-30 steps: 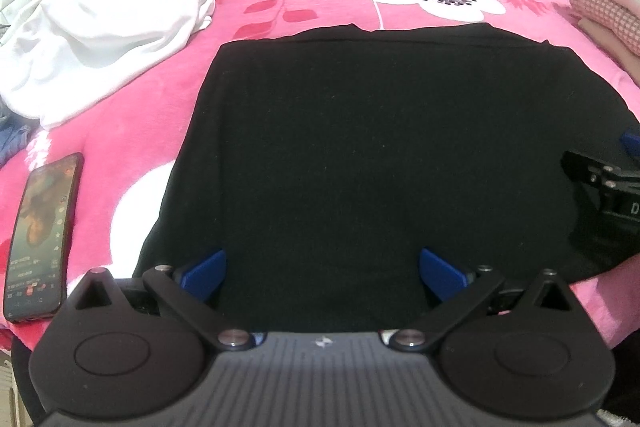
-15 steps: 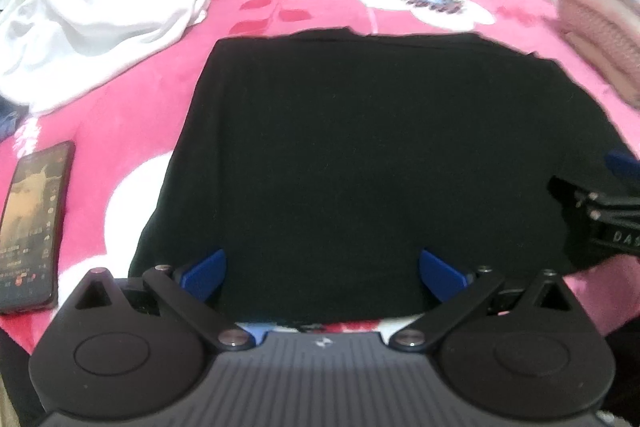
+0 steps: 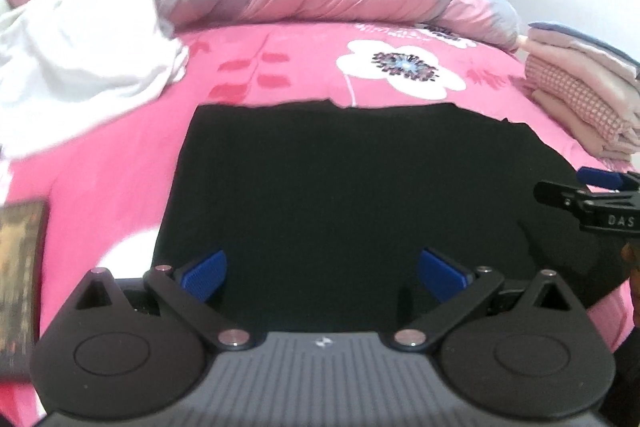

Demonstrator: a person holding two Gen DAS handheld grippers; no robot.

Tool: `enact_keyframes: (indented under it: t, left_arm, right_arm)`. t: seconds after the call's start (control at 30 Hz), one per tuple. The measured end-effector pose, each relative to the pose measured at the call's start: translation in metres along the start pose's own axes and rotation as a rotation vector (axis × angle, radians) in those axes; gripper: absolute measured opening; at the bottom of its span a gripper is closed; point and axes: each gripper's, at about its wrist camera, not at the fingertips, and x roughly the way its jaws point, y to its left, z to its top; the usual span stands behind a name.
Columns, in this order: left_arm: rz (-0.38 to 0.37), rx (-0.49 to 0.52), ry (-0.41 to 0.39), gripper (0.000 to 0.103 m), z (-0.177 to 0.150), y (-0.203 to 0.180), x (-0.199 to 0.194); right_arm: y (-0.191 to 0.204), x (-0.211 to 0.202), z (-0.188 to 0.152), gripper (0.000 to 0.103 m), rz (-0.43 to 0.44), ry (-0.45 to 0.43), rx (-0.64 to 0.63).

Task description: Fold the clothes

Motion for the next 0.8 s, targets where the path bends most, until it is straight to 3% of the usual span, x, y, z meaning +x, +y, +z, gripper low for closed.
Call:
enact_keyframes:
  t: [0.27,0.43,0.57,0.8]
  left_arm:
    - [-0.033,0.052,0.006,0.103,0.033,-0.018,0.039]
    - [-0.013,0.008,0.053,0.103,0.042,-0.007,0.062]
    - [0.001,-0.068,0.085,0.103,0.040,0.013,0.066]
    - [0.007,-0.100,0.070,0.103,0.025,0.026,0.047]
  right_arm:
    - [-0.006,0.042,0.034,0.102,0.008,0.027,-0.002]
    - [-0.010,0.069,0.038,0.102,0.003,0.090,-0.009]
    - [-0.027,0.061,0.024,0.102,-0.013,0.120,0.028]
    - [-0.051,0.028,-0.005,0.102,-0.055,0.149,0.061]
